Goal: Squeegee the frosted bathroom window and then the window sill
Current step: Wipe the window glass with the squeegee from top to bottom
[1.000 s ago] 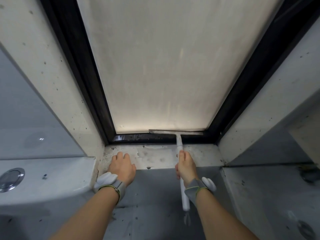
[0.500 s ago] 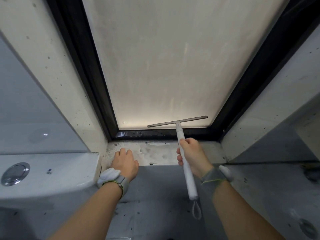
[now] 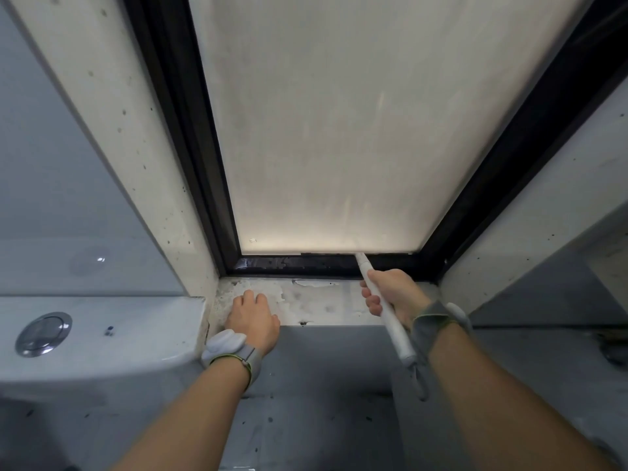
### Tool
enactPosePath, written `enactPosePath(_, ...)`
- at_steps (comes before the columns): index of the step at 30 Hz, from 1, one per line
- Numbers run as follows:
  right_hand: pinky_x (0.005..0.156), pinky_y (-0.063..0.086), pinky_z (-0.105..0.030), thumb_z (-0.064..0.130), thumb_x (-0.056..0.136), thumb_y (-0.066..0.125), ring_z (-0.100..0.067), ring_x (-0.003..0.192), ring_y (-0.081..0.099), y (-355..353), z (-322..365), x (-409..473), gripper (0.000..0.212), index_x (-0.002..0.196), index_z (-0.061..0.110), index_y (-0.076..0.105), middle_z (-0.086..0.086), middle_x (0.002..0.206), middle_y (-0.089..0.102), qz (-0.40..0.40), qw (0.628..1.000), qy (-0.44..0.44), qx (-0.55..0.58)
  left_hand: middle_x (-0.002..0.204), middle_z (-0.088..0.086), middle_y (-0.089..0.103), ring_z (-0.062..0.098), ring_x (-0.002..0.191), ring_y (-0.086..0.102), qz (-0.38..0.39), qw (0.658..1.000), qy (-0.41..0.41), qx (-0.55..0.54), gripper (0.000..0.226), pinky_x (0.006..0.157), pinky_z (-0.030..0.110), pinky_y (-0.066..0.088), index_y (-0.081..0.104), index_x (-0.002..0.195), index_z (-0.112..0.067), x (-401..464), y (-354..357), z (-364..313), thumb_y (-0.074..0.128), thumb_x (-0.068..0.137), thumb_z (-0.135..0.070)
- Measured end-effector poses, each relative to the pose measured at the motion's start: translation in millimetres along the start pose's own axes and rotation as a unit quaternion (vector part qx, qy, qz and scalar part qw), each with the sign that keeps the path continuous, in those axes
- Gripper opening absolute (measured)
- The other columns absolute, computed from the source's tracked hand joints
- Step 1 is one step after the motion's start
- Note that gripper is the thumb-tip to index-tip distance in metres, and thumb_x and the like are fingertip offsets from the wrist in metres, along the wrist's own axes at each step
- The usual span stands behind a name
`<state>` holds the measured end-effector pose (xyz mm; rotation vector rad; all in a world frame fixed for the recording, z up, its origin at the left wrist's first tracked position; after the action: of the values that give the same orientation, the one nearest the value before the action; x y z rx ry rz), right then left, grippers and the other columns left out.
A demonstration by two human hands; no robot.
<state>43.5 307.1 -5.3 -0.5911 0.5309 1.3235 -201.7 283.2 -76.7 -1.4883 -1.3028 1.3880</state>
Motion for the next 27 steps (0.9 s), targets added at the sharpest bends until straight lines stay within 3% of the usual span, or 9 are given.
enactPosePath(5,0.033,0.033,-0.02,0.016,0.101,0.039,-0.012,0.038,0.037,4.8,-1.3,0.6,0.022,0.087,0.003,0.05,-0.008,0.065,0.046,0.001,1.0,0.012,-0.015,0.137,0.009,0.042,0.029,0.126,0.04,0.002,1.0,-0.001,0.002,0.04,0.103,0.036,0.039,0.047,0.13,-0.014,1.2,-1.2,-2.4,0.043,0.098,-0.038)
enactPosePath(11,0.038,0.035,-0.023,0.021,0.102,0.039,-0.018,0.042,0.042,7.0,-32.9,-7.1,0.025,0.09,0.003,0.051,-0.011,0.065,0.048,-0.018,0.999,-0.034,-0.021,0.137,0.009,0.041,0.029,0.127,0.04,0.012,1.0,0.003,-0.003,0.038,0.103,0.037,0.04,0.047,0.129,-0.014,-1.8,-4.6,-0.1,0.042,0.098,-0.036)
enactPosePath(15,0.039,0.039,-0.026,0.026,0.101,0.041,-0.018,0.042,0.048,7.5,-52.3,-14.8,0.026,0.096,0.005,0.056,-0.01,0.066,0.057,-0.009,0.985,-0.101,-0.139,0.136,0.009,0.042,0.029,0.126,0.04,0.009,1.0,0.003,0.0,0.037,0.104,0.037,0.041,0.048,0.128,-0.014,-2.2,-3.6,-1.0,0.042,0.098,-0.036)
enactPosePath(19,0.038,0.042,-0.03,0.035,0.099,0.041,-0.02,0.042,0.054,13.7,-58.1,-23.3,0.026,0.087,0.016,0.053,-0.008,0.065,0.061,-0.017,0.933,-0.226,-0.279,0.137,0.009,0.042,0.029,0.127,0.04,0.005,1.0,0.003,0.001,0.038,0.104,0.037,0.04,0.047,0.129,-0.014,-2.2,-2.4,-1.1,0.042,0.099,-0.036)
enactPosePath(21,0.049,0.044,-0.038,0.039,0.1,0.041,-0.024,0.057,0.057,19.0,-62.0,-23.4,0.023,0.091,0.02,0.05,-0.003,0.069,0.06,-0.042,0.888,-0.287,-0.358,0.137,0.009,0.041,0.029,0.128,0.04,0.003,1.0,0.003,0.002,0.038,0.105,0.037,0.04,0.046,0.129,-0.015,-1.7,-2.3,-0.8,0.043,0.099,-0.036)
enactPosePath(25,0.06,0.046,-0.037,0.045,0.102,0.04,-0.026,0.069,0.058,19.1,-62.7,-17.4,0.023,0.108,0.026,0.05,0.002,0.083,0.062,-0.095,0.77,-0.409,-0.48,0.138,0.008,0.041,0.028,0.129,0.038,0.005,1.0,0.003,-0.009,0.038,0.104,0.037,0.04,0.046,0.129,-0.015,-2.1,-1.3,0.9,0.043,0.098,-0.036)
enactPosePath(27,0.06,0.051,-0.039,0.046,0.102,0.039,-0.026,0.068,0.059,7.7,-50.0,-11.6,0.024,0.11,0.025,0.05,0.002,0.084,0.062,-0.126,0.751,-0.44,-0.475,0.138,0.008,0.04,0.028,0.129,0.038,0.005,1.0,0.001,-0.01,0.038,0.103,0.037,0.041,0.046,0.13,-0.016,-2.4,-1.7,1.2,0.043,0.098,-0.036)
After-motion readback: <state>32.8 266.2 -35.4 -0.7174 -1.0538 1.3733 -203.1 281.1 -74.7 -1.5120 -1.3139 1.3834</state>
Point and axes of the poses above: each hand's wrist, its own x-axis towards the middle knuckle, its own y-axis out of the palm, z = x × y, the point moved 2 cm from there along x, towards the middle knuckle
